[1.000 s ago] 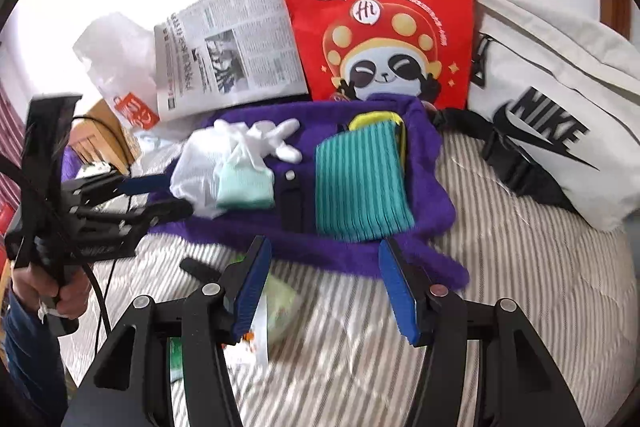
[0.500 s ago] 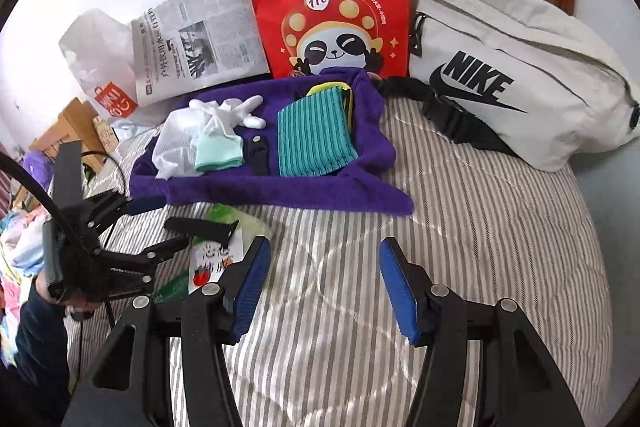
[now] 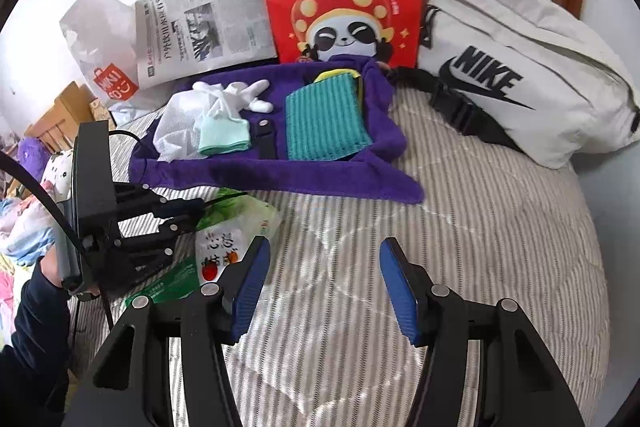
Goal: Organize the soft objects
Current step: 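Grasp the black watch strap on the bed with the left tool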
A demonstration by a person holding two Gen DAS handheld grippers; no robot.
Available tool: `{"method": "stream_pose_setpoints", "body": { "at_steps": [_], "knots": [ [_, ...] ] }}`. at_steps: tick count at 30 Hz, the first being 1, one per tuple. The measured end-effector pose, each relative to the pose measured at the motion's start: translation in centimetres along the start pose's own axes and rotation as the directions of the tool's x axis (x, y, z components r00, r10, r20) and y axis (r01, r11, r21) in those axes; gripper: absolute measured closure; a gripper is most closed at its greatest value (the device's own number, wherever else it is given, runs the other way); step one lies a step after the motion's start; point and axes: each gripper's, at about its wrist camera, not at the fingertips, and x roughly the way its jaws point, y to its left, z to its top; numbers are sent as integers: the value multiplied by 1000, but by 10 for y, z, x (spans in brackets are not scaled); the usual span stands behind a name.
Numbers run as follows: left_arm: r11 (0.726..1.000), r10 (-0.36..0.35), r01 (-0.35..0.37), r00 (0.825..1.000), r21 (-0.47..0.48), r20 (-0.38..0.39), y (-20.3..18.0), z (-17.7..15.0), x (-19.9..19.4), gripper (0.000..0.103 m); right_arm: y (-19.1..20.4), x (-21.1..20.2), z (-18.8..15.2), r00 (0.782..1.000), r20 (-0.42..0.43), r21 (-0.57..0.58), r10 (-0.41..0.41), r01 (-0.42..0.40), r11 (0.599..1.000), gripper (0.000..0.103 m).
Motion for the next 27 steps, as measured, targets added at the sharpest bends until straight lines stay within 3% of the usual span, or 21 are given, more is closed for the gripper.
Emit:
{"method": "stream_pose_setpoints", "body": {
  "at_steps": [4, 7, 15, 19, 24, 26, 27],
  "knots": [
    [986, -83, 80, 996, -148, -17, 20, -3, -10, 94, 11, 10, 2, 999, -25, -14, 21, -22, 1000, 46],
    [969, -102, 100, 995, -225, 0, 32, -13, -25, 96, 21, 19, 0, 998, -42, -32, 39, -40, 999, 46],
    [919, -166, 153, 986, -364, -5, 46, -46, -49, 97, 46, 42, -5, 992, -96, -75, 78, -85, 994, 46],
    [924, -141, 114, 989, -366, -49, 46, -45, -34, 97, 53, 47, -7, 990, -111, -84, 84, -94, 992, 46],
    [923, -166, 143, 985, -356, -36, 41, -37, -25, 96, 52, 49, -12, 989, -124, -81, 82, -92, 992, 46],
    [923, -183, 163, 983, -349, -23, 39, -32, -24, 89, 49, 47, -12, 989, -122, -74, 80, -89, 993, 46],
    [923, -189, 171, 982, -344, -19, 38, -29, -23, 80, 47, 47, -12, 989, -122, -69, 79, -88, 994, 46]
  ]
}}
